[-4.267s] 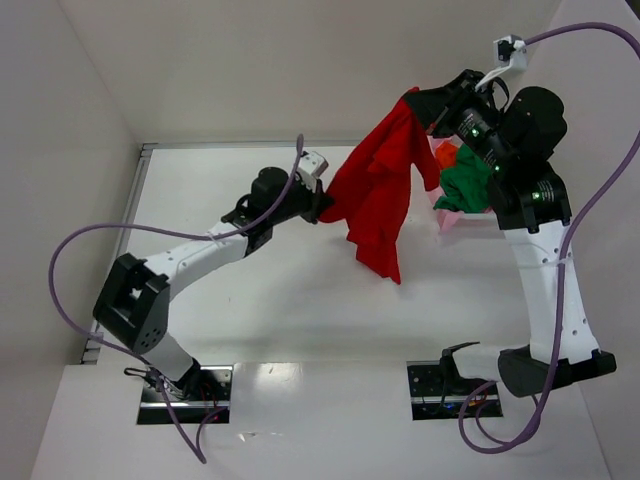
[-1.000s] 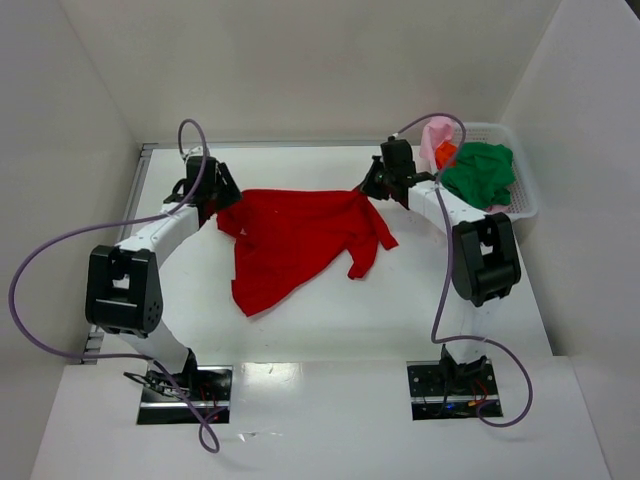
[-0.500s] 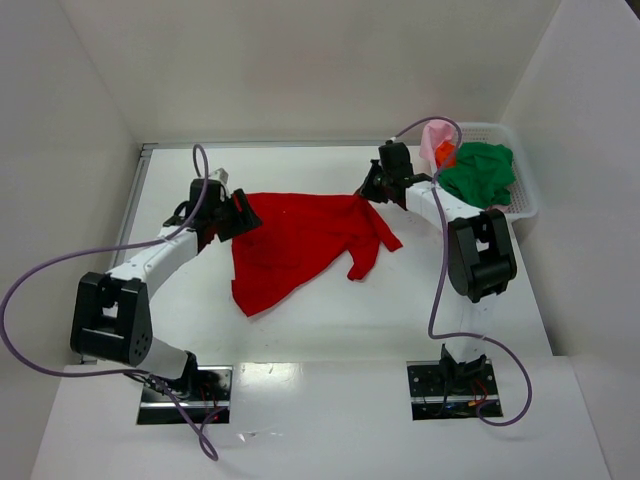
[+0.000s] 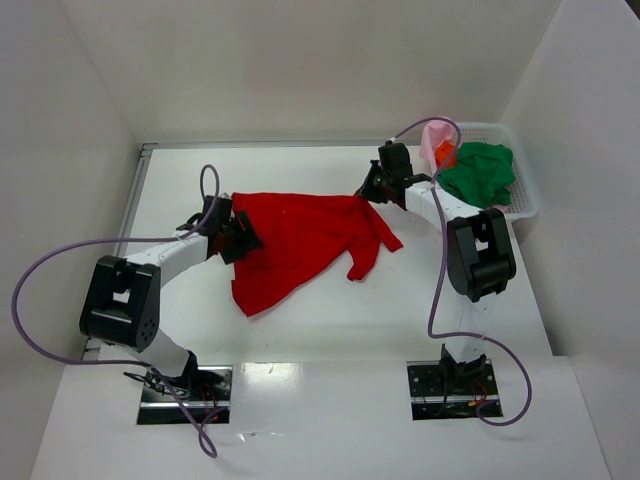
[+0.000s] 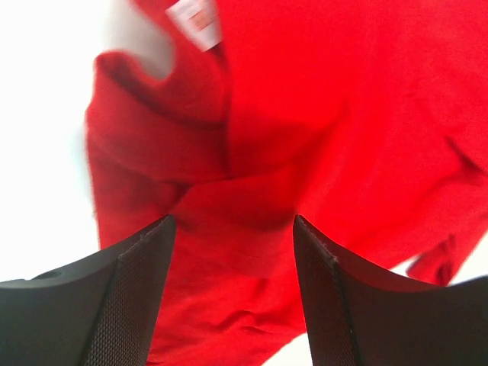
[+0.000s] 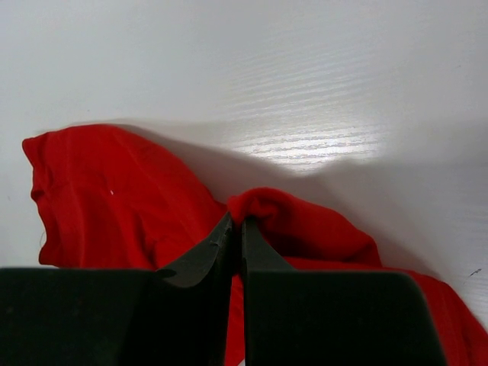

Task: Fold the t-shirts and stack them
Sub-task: Flatten out the tshirt

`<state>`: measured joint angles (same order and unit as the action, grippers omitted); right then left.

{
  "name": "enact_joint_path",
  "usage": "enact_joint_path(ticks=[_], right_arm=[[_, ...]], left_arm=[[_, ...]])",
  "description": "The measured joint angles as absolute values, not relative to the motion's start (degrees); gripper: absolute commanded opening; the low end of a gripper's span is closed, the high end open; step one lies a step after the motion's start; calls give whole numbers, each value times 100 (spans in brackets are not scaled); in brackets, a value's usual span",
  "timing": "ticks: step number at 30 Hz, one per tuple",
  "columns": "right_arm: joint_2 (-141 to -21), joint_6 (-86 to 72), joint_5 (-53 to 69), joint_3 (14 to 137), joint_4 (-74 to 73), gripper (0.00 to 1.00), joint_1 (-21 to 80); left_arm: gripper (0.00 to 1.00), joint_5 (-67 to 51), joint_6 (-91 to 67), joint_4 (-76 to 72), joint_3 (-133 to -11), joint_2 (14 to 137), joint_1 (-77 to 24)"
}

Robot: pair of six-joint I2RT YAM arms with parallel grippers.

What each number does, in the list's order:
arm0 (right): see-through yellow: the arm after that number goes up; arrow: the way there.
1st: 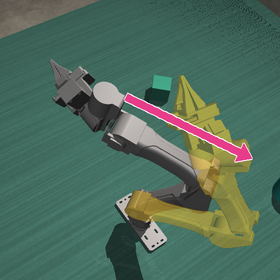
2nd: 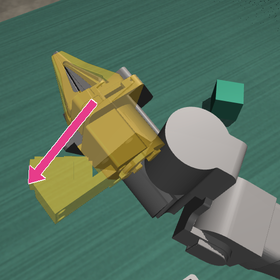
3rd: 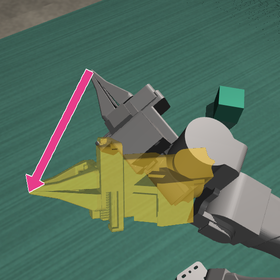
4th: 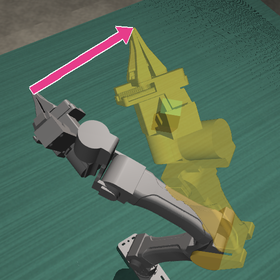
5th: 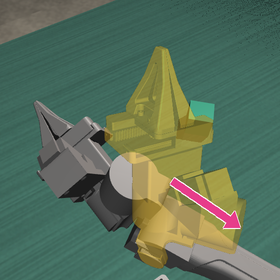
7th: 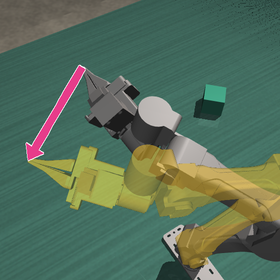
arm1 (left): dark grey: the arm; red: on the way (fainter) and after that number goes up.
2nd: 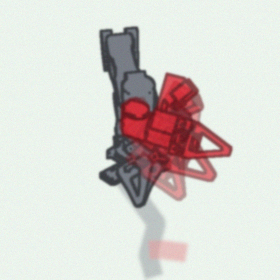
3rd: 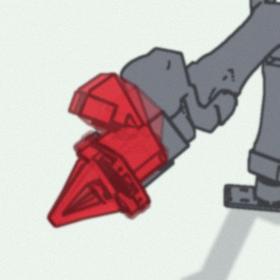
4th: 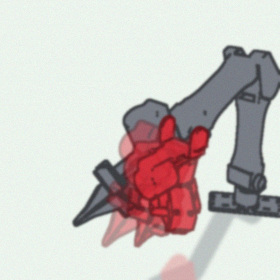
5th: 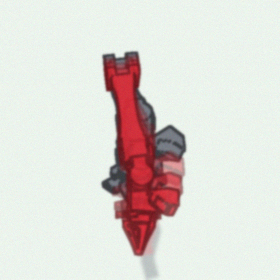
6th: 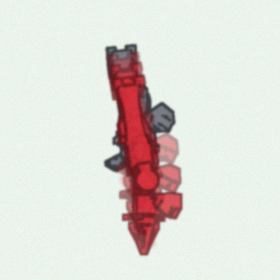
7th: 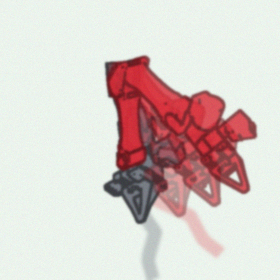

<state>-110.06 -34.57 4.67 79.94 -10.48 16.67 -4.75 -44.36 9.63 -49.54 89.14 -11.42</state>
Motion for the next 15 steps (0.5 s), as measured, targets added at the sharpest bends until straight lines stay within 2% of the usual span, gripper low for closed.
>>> enact_joint_path(ticks=[11, 15], right_arm=[[-11006, -3398, 469, 7994, -1050, 9, 1667], [-11006, -3395, 469, 7994, -1050, 9, 1667]], left_arm=[[73, -272, -4532, 972, -4873, 9109, -1144], [61, -257, -4521, 902, -4873, 9174, -1144]])
